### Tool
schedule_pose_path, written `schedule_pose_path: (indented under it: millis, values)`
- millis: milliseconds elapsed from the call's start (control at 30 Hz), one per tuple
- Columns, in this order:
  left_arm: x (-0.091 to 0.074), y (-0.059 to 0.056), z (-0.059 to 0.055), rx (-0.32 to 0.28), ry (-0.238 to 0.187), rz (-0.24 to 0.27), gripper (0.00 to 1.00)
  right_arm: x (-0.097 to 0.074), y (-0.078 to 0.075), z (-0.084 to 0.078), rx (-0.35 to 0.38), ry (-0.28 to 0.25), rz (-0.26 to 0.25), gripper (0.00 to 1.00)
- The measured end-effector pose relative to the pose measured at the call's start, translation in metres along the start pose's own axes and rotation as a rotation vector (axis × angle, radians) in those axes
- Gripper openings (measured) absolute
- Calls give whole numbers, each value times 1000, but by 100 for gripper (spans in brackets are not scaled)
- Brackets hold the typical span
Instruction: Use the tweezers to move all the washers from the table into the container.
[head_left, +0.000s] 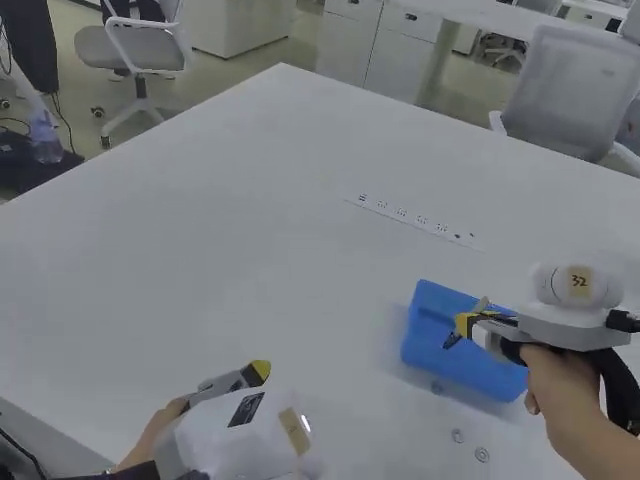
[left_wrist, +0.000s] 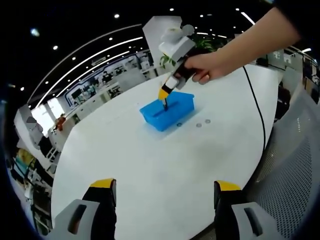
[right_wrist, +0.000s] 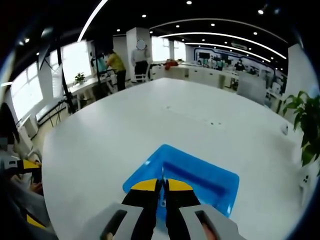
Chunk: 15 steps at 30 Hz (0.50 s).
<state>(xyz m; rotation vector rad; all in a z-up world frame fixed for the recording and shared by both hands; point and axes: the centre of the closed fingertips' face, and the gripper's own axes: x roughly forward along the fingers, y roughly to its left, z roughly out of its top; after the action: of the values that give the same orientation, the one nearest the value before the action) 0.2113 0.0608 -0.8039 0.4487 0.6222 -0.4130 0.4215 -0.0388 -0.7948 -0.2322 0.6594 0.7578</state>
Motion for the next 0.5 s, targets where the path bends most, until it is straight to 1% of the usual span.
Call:
schedule_pose_path:
  millis: [200,333,400,500]
  values:
    - [1,0,-2,0,12,-1,81,2,-3,-2,5,7,4,1]
    - [1,-1,-2,-2,12,-6,81,0,-4,0,13,0,9,1]
    - [0,-1,-1,-5,4,-7,82,-3,-3,2,15,-6,11,1]
    - [-1,0,2,-25,-14,-9,83,-12,4,10,22,-34,25,1]
